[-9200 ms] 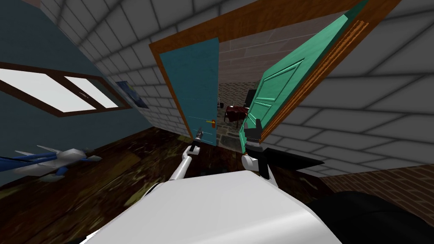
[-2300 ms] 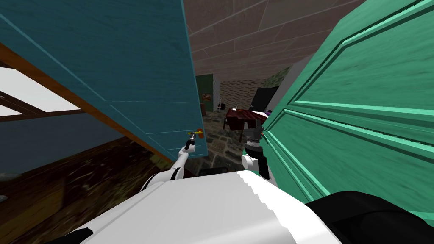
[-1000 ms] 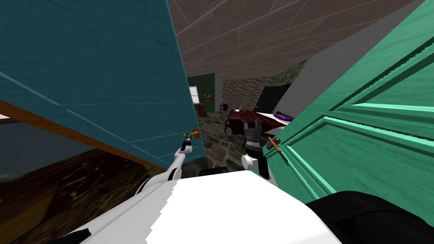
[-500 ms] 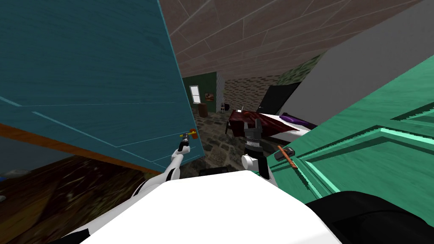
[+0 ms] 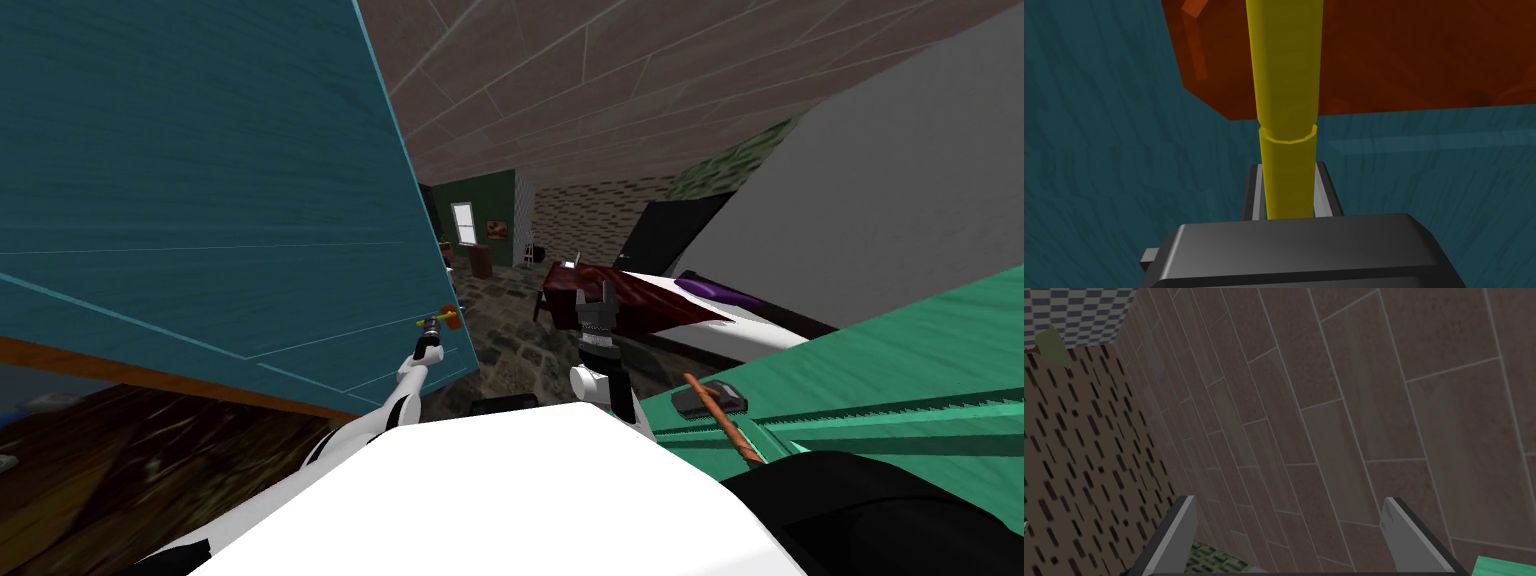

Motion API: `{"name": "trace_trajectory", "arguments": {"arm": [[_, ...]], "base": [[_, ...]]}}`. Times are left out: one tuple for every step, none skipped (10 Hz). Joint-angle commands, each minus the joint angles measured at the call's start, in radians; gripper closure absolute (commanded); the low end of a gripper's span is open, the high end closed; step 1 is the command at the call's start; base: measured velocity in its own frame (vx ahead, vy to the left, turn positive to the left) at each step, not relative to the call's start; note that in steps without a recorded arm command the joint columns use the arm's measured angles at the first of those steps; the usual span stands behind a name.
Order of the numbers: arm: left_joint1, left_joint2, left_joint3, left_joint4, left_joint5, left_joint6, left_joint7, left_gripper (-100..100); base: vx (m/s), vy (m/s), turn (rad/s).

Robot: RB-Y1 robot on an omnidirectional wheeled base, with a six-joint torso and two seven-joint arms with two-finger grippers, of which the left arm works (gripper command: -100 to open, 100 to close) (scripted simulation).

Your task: Push the door open

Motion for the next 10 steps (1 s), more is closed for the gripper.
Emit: {"name": "trace_trajectory", "arguments": {"arm": [[0.008, 0.003, 0.016, -0.02, 0.004, 0.007, -0.006, 100], [0.009, 0.007, 0.025, -0.02, 0.006, 0.007, -0.008, 100], [0.01, 0.009, 0.034, -0.021, 0.008, 0.007, -0.011, 100], [0.012, 0.012, 0.042, -0.021, 0.011, 0.007, -0.013, 100], [0.013, 0.016, 0.051, -0.021, 0.013, 0.007, -0.016, 100], [0.014, 0.018, 0.06, -0.021, 0.015, 0.007, -0.018, 100], [0.016, 0.021, 0.068, -0.021, 0.018, 0.007, -0.021, 100], [0.022, 0.023, 0.066, -0.018, 0.017, 0.008, -0.018, 100], [0.025, 0.032, 0.088, -0.02, 0.022, 0.007, -0.024, 100], [0.026, 0.033, 0.093, -0.02, 0.023, 0.007, -0.026, 100]], "base": [[0.189, -0.063, 0.059], [0.174, -0.055, 0.052], [0.169, -0.074, 0.06], [0.146, -0.077, 0.059], [0.201, -0.097, 0.068], [0.196, -0.091, 0.08], [0.153, -0.075, 0.06], [0.062, -0.023, 0.052], [0.134, -0.022, 0.061], [0.18, -0.041, 0.053]]}}
